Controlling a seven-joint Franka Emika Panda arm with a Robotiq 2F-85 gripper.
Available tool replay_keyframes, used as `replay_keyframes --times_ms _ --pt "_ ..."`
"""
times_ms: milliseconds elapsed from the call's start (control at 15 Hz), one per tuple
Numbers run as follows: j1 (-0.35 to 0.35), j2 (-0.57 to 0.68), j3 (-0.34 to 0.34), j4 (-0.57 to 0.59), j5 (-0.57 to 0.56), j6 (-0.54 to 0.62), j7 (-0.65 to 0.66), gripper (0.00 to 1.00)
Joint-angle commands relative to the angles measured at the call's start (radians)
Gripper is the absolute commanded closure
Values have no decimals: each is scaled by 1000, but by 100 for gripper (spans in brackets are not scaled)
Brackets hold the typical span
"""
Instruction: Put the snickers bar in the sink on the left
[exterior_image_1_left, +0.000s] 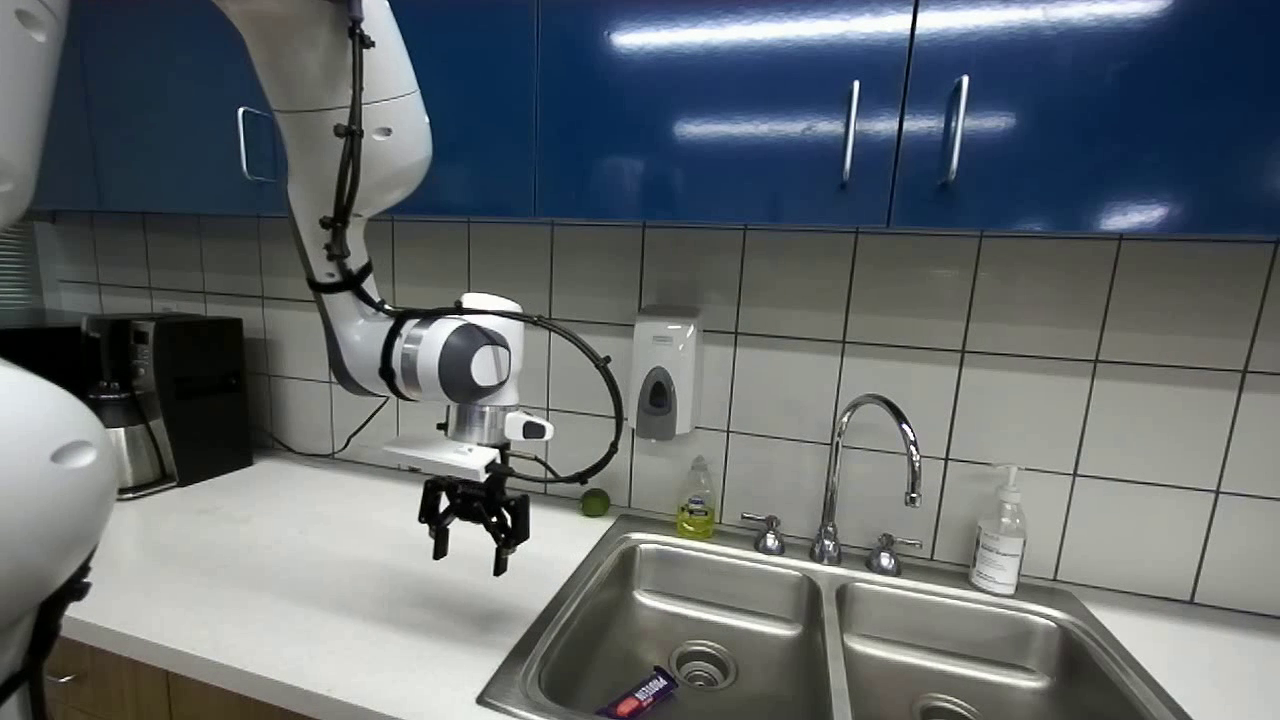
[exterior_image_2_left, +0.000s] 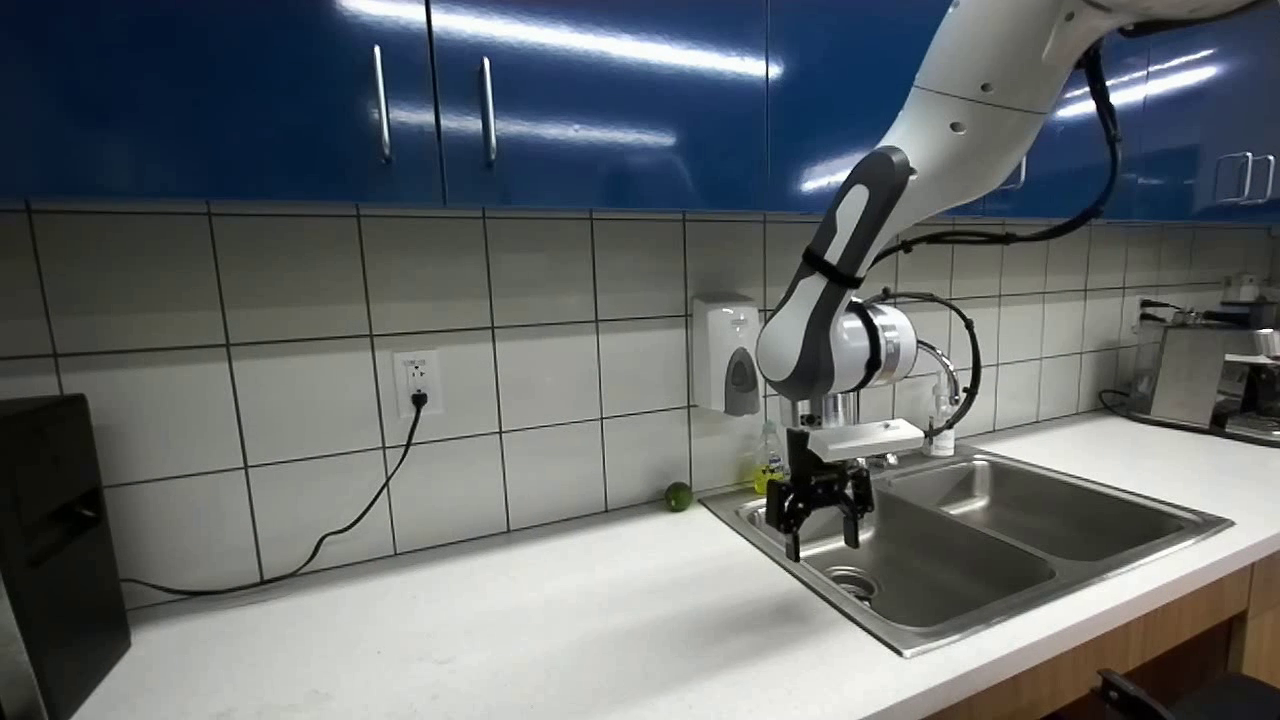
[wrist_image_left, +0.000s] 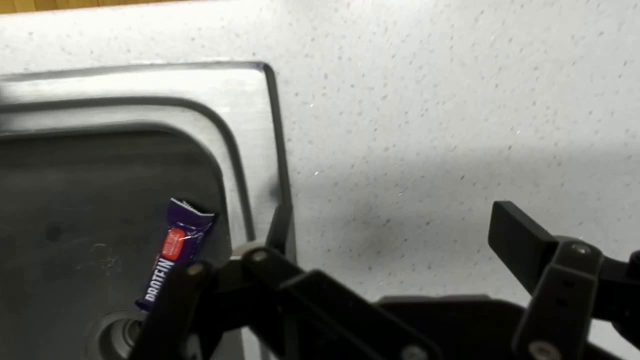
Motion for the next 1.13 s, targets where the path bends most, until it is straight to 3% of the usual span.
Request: replay_keyframes --times_ms 0,67,1067 --pt "37 -64 40 -58 -52 -61 -27 0" --pt "22 -15 30 -22 -24 -23 -3 0" --pt "42 -25 42 -40 -35 -35 -9 0"
